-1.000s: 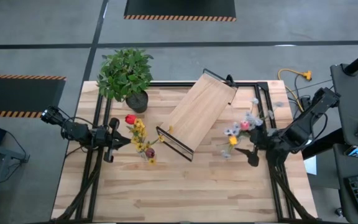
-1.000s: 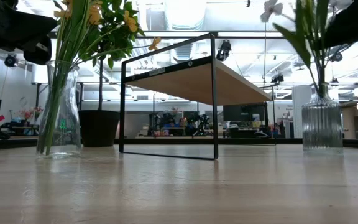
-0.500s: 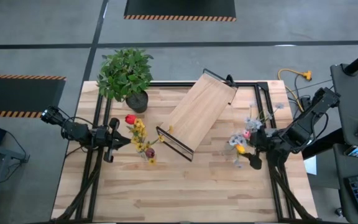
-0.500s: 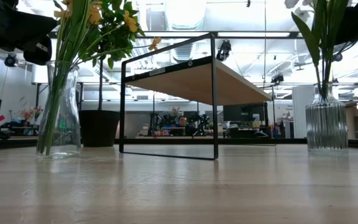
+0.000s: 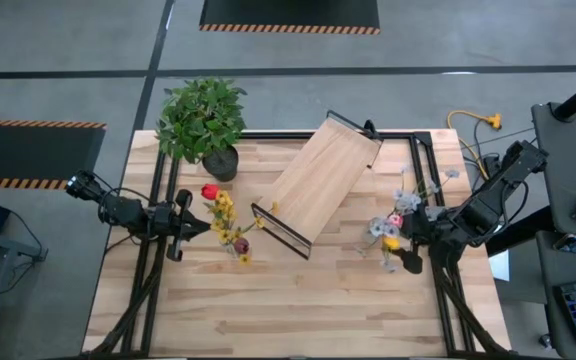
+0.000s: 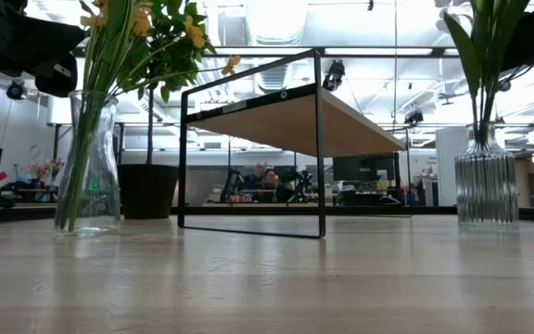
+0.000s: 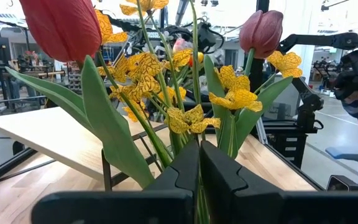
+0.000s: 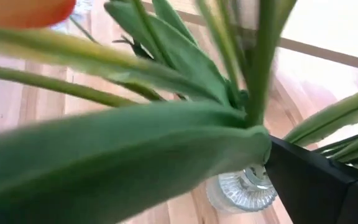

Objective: Pick and place flowers into a vace then onto a shelf
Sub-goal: Put the right flower vase on the shelf

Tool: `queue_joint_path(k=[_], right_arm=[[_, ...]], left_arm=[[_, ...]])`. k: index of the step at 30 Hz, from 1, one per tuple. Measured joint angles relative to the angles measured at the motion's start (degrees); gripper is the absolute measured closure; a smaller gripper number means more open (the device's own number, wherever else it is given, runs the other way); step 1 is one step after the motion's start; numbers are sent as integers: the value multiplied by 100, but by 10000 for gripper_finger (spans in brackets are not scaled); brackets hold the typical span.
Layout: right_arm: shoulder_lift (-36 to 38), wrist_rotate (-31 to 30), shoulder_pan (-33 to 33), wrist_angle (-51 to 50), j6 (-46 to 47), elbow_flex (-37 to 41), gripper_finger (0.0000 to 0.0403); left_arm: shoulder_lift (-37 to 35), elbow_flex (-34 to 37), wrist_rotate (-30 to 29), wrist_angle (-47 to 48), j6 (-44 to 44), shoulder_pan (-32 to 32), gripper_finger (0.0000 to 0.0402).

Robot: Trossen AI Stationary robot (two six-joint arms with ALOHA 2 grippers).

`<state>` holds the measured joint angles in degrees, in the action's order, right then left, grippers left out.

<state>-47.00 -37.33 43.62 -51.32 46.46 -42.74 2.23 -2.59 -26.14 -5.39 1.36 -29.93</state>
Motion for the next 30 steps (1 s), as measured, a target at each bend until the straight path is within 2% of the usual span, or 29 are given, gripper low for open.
queue_joint_path(k=[5,10,16,23,30], right_arm=[[-9,426,-2,-145,-87,-218,23],[-9,1020,0,-1115,588,-830,23],[-46,1034,-2,-2092,757,-1324,23],[-114,967,-2,-2171,616,-1575,23],[-114,1184,-2,-2239,623,-1566,23]], left_arm=[[1,-1,-1,2,-1,0,402],[1,0,-1,0,-1,2,401],[1,0,-1,0,-1,2,401],[0,-2,-1,0,-1,0,402],[1,-2,-1,2,-1,2,402]])
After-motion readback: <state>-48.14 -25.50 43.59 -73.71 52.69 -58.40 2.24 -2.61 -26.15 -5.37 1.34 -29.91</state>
